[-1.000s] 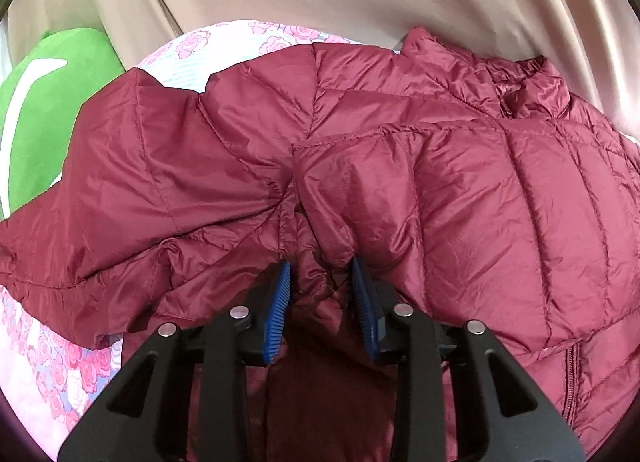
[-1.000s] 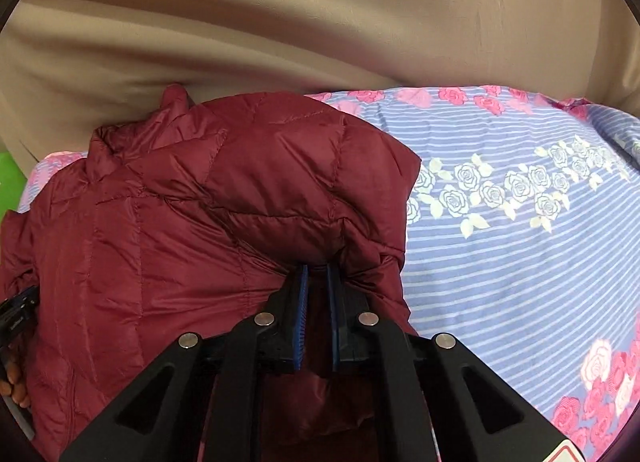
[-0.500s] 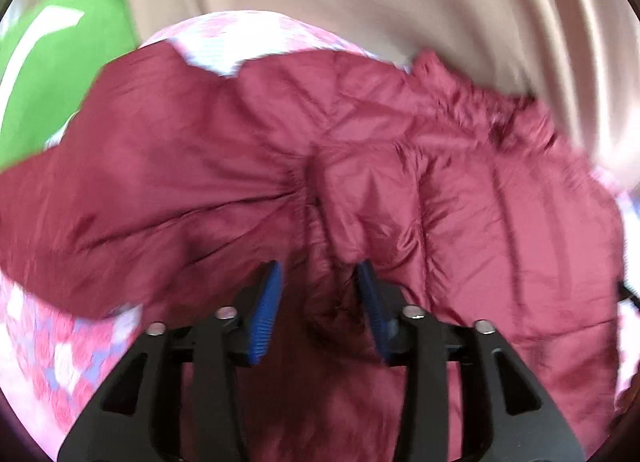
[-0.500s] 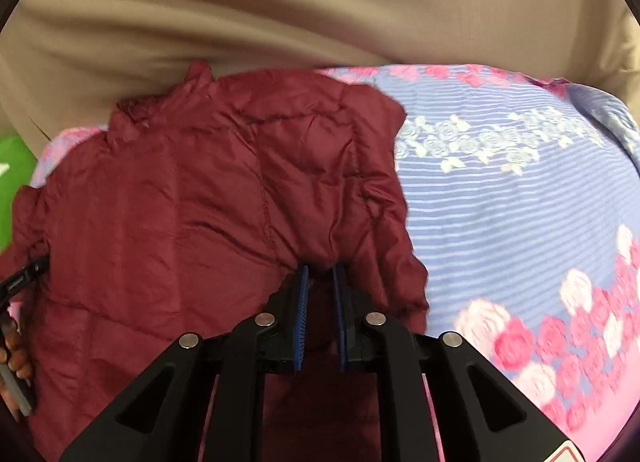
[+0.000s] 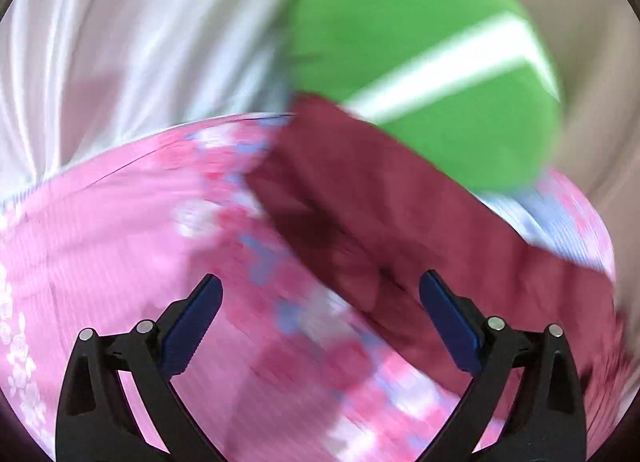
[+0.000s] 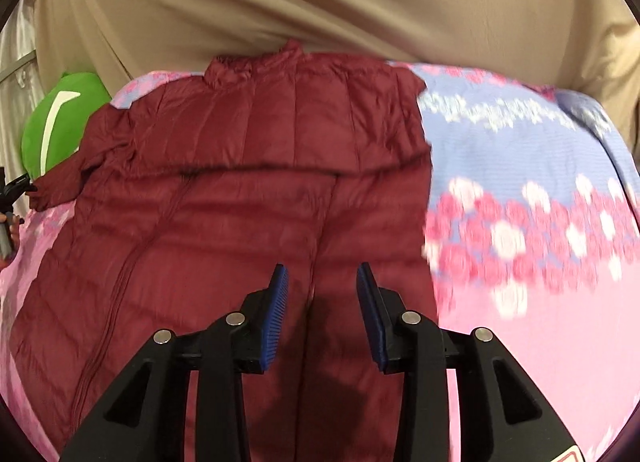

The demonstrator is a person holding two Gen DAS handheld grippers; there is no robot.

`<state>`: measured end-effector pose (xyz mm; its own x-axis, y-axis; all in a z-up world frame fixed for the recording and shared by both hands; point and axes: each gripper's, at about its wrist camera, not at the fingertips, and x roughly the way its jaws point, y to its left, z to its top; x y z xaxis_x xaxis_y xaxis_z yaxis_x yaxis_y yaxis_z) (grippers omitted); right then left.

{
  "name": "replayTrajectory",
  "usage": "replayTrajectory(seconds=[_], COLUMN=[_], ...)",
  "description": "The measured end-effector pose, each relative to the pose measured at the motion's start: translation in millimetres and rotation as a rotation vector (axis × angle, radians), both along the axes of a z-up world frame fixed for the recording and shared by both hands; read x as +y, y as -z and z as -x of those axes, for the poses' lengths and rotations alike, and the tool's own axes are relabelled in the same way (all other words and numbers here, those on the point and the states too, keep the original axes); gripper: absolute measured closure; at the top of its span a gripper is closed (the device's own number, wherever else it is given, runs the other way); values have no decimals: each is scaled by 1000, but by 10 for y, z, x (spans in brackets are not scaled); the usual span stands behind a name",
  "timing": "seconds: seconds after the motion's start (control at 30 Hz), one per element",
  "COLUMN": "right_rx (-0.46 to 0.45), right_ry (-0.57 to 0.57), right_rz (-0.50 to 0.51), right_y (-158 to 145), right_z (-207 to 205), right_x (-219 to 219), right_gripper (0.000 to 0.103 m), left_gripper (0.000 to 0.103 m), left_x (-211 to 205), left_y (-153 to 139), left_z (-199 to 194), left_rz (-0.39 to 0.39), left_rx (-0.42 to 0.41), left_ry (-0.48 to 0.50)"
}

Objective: Fold large clothes

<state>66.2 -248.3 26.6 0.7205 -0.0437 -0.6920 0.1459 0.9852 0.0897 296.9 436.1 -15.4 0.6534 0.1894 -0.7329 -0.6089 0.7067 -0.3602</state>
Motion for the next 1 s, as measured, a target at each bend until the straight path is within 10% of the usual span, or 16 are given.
replayTrajectory(seconds=[0.13, 0.33, 0.53, 0.7, 0.87, 1.0], right_rx=[39, 60, 25, 16, -4, -1], right_ry=[27, 108, 130, 94, 53, 55], right_rz=[-36, -58, -98, -132, -170, -182], right_y=[104, 140, 44, 66, 72, 117], right_z=[197, 437, 609, 542, 505, 522], right_x=[66, 59, 66, 167, 280, 211], right_gripper=[63, 62, 62, 62, 62, 58], left_gripper=[25, 96, 101, 101, 100, 95], left_x=[262, 78, -805, -2514, -4306, -5419], left_y=[162, 30, -927, -1854, -1899, -1303], left_z=[-82, -445, -426, -119, 210, 356], left_rz=[118, 39, -147, -346, -432, -440], left_rx=[-45, -16, -202, -398, -440, -338], left_ry=[-17, 76, 256, 590, 958, 1178])
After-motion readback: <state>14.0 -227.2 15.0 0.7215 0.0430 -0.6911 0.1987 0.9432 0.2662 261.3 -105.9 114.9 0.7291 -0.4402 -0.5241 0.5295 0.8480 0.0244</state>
